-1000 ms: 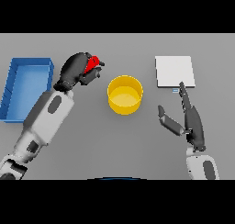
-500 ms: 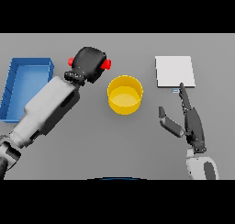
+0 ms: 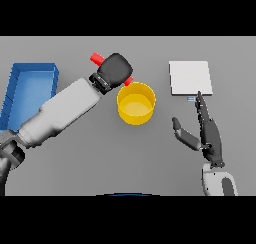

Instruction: Pick up the red beaker and tilt it to pour out 1 green nut into yellow bowl. Pick up the yellow bowl and place it on the metallic measuring scale.

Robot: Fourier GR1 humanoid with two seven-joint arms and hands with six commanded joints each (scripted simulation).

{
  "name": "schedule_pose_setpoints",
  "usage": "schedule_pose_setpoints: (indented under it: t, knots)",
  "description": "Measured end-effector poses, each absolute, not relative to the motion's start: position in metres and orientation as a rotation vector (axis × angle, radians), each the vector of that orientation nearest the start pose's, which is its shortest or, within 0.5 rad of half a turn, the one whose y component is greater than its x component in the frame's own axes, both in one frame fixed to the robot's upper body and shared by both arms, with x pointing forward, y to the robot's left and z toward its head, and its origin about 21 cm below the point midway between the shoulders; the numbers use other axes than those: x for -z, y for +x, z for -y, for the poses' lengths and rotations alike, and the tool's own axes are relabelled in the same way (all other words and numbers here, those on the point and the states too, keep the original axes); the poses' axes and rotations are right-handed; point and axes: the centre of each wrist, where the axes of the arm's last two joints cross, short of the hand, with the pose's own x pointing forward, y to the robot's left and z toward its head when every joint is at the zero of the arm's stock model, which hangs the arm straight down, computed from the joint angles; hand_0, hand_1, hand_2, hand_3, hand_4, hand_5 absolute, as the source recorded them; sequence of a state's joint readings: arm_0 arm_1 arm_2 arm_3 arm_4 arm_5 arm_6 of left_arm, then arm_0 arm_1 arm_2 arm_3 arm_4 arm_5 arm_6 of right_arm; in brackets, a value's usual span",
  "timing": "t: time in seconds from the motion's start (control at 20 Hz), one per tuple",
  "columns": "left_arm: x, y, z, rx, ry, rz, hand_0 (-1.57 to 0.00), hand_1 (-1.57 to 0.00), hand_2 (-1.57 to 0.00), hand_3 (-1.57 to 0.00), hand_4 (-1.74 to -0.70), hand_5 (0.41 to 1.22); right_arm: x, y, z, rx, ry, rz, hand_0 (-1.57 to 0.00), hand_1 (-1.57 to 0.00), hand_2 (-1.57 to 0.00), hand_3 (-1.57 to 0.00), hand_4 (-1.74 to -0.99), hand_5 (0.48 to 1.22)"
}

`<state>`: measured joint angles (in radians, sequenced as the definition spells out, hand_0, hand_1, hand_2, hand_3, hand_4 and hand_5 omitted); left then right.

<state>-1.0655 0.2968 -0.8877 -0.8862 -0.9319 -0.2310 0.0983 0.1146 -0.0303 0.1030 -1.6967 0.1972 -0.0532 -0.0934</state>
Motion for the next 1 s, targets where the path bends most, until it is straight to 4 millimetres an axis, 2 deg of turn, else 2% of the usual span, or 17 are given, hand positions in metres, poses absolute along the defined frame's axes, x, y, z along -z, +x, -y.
schedule_pose_setpoints:
  t: [0.2, 0.3, 0.5, 0.6, 0.7, 0.8, 1.0]
  knots:
    - [-0.105, 0.398, -0.062, -2.851, -1.407, -1.367, -1.57, -1.57, -1.57, -1.54, -1.74, 1.220, -0.006, 0.226, 0.222, -0.178, -0.190, 1.674, 0.00, 0.00, 0.00, 0.00, -1.291, 0.631]
    - [-0.102, 0.397, -0.056, -2.821, -1.408, -1.261, -1.57, -1.57, -1.57, -1.55, -1.74, 1.221, -0.001, 0.221, 0.219, -0.180, -0.198, 1.670, 0.00, 0.00, 0.00, 0.00, -1.286, 0.618]
    - [-0.105, 0.401, -0.049, -2.745, -1.396, -1.137, -1.57, -1.57, -1.57, -1.56, -1.74, 1.221, -0.002, 0.225, 0.218, -0.185, -0.227, 1.660, 0.00, 0.00, 0.00, 0.00, -1.270, 0.588]
    - [-0.112, 0.405, -0.043, -2.720, -1.415, -1.037, -1.57, -1.57, -1.57, -1.57, -1.74, 1.221, -0.002, 0.220, 0.220, -0.194, -0.228, 1.670, 0.00, 0.00, 0.00, 0.00, -1.250, 0.583]
    - [-0.115, 0.408, -0.037, -2.703, -1.405, -0.941, -1.57, -1.57, -1.57, -1.57, -1.73, 1.221, -0.006, 0.224, 0.213, -0.207, -0.247, 1.672, 0.00, 0.00, 0.00, 0.00, -1.225, 0.583]
    - [-0.118, 0.408, -0.033, -2.678, -1.385, -0.876, -1.57, -1.57, -1.57, -1.57, -1.73, 1.221, -0.005, 0.225, 0.217, -0.200, -0.254, 1.651, 0.00, 0.00, 0.00, 0.00, -1.214, 0.589]
    - [-0.114, 0.407, -0.026, -2.600, -1.349, -0.783, -1.57, -1.57, -1.57, -1.57, -1.73, 1.221, 0.000, 0.222, 0.217, -0.216, -0.254, 1.676, 0.00, 0.00, 0.00, 0.00, -1.209, 0.593]
